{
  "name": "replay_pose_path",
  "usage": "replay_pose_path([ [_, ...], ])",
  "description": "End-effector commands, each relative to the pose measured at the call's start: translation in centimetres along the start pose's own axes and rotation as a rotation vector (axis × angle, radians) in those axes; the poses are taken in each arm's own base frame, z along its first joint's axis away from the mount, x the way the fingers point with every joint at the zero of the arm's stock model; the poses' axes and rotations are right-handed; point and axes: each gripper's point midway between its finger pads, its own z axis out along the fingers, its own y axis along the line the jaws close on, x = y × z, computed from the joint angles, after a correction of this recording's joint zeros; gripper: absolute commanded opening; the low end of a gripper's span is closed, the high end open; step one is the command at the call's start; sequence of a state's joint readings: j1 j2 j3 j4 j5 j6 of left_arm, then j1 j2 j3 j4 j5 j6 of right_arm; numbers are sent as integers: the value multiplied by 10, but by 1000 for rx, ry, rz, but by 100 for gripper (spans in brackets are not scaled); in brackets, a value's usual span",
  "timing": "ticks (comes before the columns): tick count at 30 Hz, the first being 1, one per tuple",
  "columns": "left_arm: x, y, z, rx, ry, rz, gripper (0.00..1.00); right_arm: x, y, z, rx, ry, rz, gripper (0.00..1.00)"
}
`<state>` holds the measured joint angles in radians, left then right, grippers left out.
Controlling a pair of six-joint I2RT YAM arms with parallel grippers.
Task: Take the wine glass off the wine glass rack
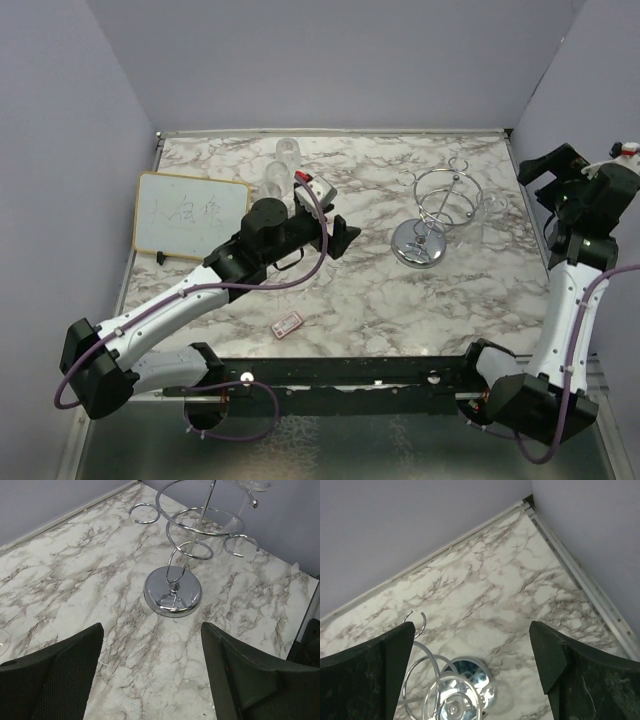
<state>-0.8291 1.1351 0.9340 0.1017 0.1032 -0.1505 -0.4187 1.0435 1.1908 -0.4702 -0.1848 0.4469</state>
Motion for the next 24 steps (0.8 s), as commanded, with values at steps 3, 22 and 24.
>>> replay_pose_path([
  [3,-21,-20,-12,59,-73,12,82,-15,21,-30,-160,-118,157,100],
  [22,-24,-69,-31,97,-77,167,85,43,12,-55,-167,-30,231,89],
  [24,-25,-70,-32,88,-77,174,86,49,10,-52,-168,-20,253,87],
])
